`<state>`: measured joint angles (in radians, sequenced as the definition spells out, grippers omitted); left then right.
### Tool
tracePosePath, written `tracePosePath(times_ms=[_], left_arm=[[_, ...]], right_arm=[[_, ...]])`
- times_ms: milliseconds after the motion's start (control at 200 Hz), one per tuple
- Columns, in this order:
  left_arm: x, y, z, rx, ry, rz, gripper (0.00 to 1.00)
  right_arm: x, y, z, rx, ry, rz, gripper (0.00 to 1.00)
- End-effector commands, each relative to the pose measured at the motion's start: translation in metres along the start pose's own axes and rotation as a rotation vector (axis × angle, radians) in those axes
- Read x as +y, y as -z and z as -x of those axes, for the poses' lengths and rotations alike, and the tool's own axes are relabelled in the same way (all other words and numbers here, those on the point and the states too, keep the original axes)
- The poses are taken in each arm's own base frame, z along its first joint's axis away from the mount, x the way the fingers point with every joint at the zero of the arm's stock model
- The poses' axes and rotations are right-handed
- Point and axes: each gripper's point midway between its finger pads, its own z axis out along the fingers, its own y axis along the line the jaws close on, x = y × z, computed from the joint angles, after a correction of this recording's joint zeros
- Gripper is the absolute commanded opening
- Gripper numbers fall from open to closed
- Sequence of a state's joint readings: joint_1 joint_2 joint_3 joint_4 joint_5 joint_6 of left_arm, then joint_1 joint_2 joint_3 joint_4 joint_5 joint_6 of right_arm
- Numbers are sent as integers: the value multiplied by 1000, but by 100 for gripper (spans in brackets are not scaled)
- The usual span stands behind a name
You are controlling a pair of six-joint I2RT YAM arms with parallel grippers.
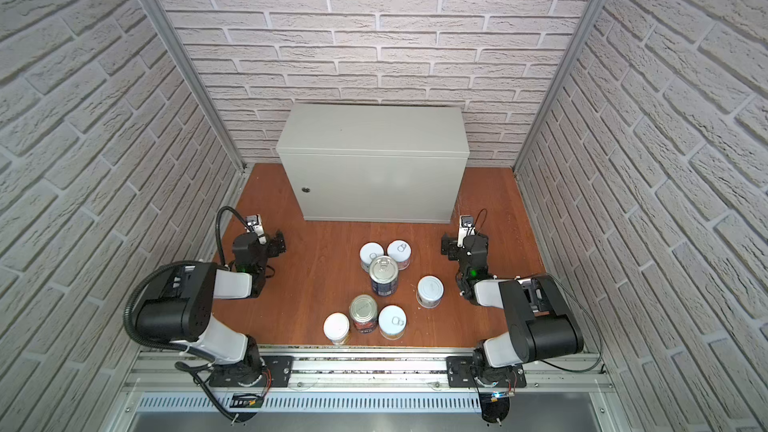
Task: Place and organize the canned foods onto the counter
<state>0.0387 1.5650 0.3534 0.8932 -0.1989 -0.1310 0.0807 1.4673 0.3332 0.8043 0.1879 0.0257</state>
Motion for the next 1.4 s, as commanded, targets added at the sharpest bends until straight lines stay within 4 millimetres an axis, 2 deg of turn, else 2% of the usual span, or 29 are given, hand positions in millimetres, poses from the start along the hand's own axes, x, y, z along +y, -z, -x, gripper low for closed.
tracePosePath(times_ms=[0,1395], left_arm=[[4,-2,18,-67,9,19,98],[4,-3,19,-65,13,13,98]], right_arm=[[1,-1,18,-60,-2,-5,100],[1,-1,18,-61,-2,-5,100]])
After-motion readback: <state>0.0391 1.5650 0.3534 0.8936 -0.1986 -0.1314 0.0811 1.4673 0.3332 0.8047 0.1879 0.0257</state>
